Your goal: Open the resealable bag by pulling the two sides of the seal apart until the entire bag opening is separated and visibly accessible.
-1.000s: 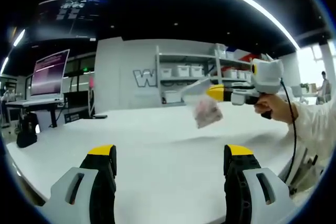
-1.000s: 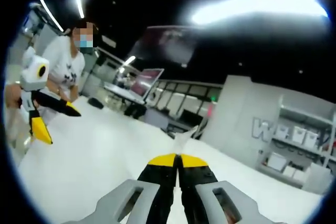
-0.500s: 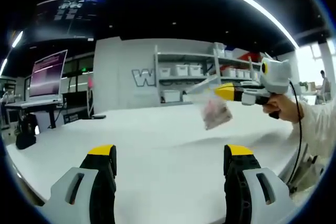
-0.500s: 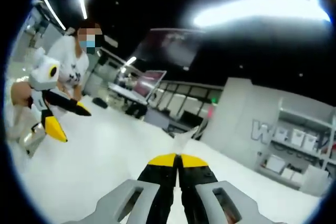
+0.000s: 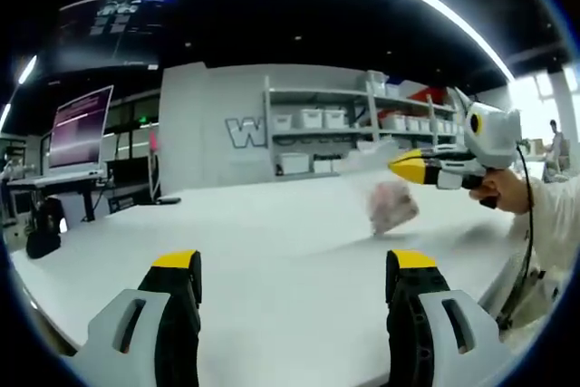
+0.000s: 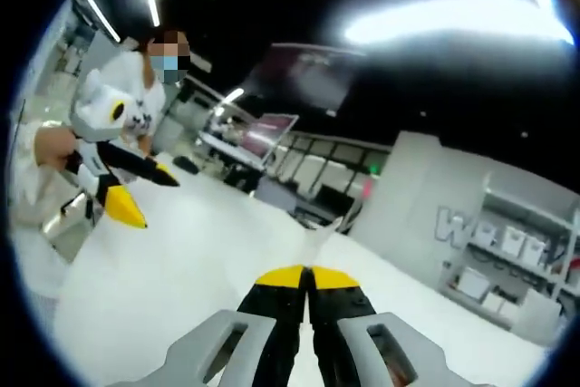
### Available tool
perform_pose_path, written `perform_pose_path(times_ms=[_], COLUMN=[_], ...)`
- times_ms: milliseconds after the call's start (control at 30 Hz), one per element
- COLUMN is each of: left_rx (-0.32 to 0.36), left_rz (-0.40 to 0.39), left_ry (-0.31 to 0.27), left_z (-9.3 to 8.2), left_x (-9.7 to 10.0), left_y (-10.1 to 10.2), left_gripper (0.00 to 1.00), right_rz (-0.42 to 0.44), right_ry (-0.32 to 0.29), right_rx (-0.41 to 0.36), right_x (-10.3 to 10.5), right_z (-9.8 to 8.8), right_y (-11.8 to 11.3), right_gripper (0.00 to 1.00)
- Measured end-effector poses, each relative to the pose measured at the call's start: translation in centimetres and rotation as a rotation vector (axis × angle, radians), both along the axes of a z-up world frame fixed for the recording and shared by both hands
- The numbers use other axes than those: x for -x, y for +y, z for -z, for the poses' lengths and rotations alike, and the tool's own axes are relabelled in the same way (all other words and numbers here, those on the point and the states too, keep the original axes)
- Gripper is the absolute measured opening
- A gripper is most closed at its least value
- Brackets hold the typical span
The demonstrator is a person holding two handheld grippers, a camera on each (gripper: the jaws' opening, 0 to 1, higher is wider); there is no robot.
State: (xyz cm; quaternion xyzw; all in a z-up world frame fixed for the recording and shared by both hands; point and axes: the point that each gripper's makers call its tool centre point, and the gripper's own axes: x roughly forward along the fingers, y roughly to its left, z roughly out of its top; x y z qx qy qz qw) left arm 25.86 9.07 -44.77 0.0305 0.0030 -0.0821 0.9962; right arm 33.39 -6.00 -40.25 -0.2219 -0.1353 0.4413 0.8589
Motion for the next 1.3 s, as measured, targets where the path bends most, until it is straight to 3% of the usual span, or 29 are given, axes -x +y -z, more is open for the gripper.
perform_pose_path(times_ms=[633,1000,1300], left_rx=[0.019,0.024,0.045], left_rz=[0.019,0.028,0.04], left_ry=[0.004,0.009,0.01], left_z=[0.3,0.6,0.8], left_x=[0.3,0.6,1.0], left_y=[-0.4,-0.7,-0.9], left_gripper=[0.83,0.83,0.83], right_rz=[-0.057,-0.064,-0.076], right_ry=[0.031,-0.019,-0.028], right_rx=[0.03,0.132,0.167], right_x=[4.5,6.2,7.0], right_z=[2.4,4.2,4.8], right_y=[-0.2,0.3,0.5], right_gripper=[0.0,0.0,0.0])
